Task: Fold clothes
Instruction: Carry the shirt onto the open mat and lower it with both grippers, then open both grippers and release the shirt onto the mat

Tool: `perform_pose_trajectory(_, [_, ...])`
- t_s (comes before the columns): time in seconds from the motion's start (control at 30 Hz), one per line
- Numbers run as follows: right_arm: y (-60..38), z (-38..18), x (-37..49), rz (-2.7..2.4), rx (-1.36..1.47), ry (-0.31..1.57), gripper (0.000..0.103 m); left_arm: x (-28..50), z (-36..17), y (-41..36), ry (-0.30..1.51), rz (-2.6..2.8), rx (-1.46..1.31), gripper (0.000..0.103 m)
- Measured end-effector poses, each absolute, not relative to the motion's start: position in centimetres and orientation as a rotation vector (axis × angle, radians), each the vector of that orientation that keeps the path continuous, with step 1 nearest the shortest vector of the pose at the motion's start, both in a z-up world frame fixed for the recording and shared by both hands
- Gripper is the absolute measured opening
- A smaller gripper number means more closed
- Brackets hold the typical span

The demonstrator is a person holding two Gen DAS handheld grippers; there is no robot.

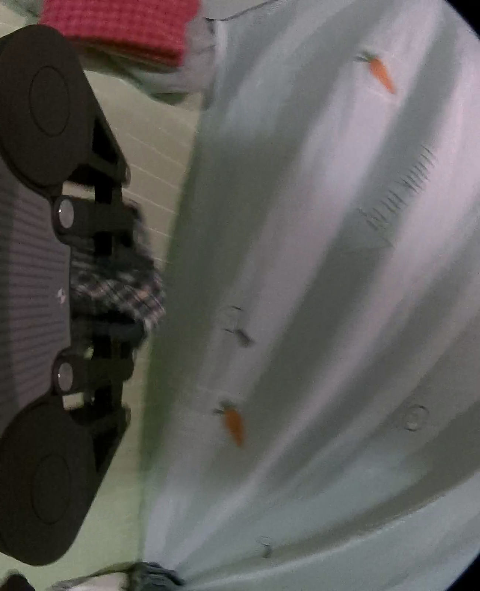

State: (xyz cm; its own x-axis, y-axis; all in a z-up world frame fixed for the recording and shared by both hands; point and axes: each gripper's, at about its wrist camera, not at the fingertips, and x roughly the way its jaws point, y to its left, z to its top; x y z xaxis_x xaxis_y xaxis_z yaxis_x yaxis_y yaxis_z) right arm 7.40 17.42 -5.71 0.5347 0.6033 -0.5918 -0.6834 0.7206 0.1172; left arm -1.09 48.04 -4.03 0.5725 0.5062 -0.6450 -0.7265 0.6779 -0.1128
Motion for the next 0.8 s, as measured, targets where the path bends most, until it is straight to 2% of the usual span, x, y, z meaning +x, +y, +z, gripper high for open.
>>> perform_pose_trajectory(0.03, [17.4,-6.6,7.0,0.770,-0.129,0.694,0.036,-2.4,-4.6,47.9,0.628,0.754,-0.403,0.057])
perform_pose_trajectory(0.17, [17.5,-8.9,5.0,0.818,-0.066,0.850,0.039,-9.2,-6.5,47.3,0.666,0.779,-0.495,0.058])
perform_pose_trajectory(0.3, [17.6,-9.5,2.9,0.855,-0.050,0.912,0.047,-15.1,-7.5,45.8,0.690,0.790,-0.578,0.062])
perform_pose_trajectory(0.37, [17.4,-9.8,2.2,0.858,-0.030,0.944,0.048,-16.6,-8.6,45.6,0.722,0.747,-0.630,0.062])
perform_pose_trajectory(0.5, [17.3,-10.6,1.6,0.846,0.010,1.012,0.056,-16.8,-10.6,44.4,0.784,0.669,-0.682,0.062])
perform_pose_trajectory(0.57, [17.3,-11.0,1.2,0.822,0.013,1.025,0.072,-16.1,-11.3,43.5,0.814,0.644,-0.665,0.063])
perform_pose_trajectory(0.67, [17.1,-11.7,0.6,0.797,0.009,1.035,0.077,-15.1,-12.2,42.6,0.864,0.635,-0.651,0.070])
perform_pose_trajectory(0.8, [16.9,-12.2,0.5,0.798,0.015,1.080,0.084,-13.9,-13.0,42.8,0.914,0.620,-0.641,0.074])
